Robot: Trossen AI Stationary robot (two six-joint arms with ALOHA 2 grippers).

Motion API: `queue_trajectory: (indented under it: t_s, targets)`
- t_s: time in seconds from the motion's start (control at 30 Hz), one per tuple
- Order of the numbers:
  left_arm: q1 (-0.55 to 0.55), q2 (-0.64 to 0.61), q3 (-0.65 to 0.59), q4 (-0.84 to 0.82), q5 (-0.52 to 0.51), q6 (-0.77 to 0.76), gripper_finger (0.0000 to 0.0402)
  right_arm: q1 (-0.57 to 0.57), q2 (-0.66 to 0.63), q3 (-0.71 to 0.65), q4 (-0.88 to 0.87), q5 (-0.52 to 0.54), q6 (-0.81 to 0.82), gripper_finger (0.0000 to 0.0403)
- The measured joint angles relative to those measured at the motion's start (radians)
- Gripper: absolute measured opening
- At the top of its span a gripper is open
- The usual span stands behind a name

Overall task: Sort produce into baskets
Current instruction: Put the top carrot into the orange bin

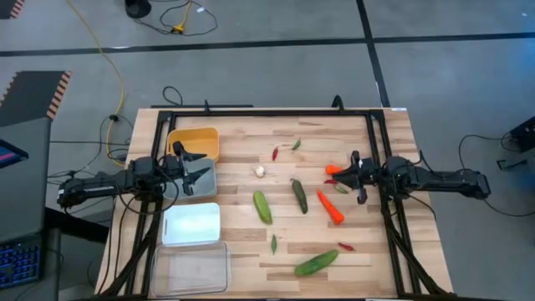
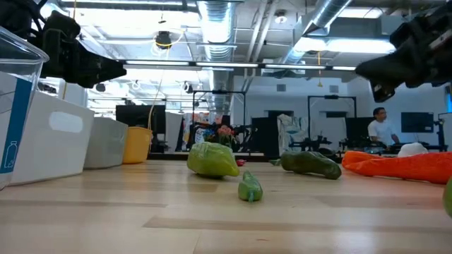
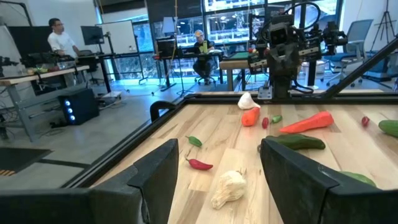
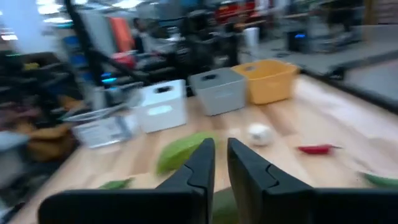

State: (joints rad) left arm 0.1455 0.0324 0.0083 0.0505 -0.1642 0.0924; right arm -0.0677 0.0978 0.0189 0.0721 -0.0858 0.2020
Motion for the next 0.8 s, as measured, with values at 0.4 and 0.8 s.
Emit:
queue_trajectory:
  t_s: [0.4, 0.8]
  targets:
    - [0.000, 0.000, 0.000, 0.000, 0.000, -0.010, 0.0215, 0.007, 0.000, 0.002, 0.067, -0.013, 0.002, 0.0087]
    - [0.000, 0.000, 0.000, 0.000, 0.000, -0.010, 0.0215, 0.006, 0.000, 0.002, 0.078, -0.010, 0.003, 0.0087]
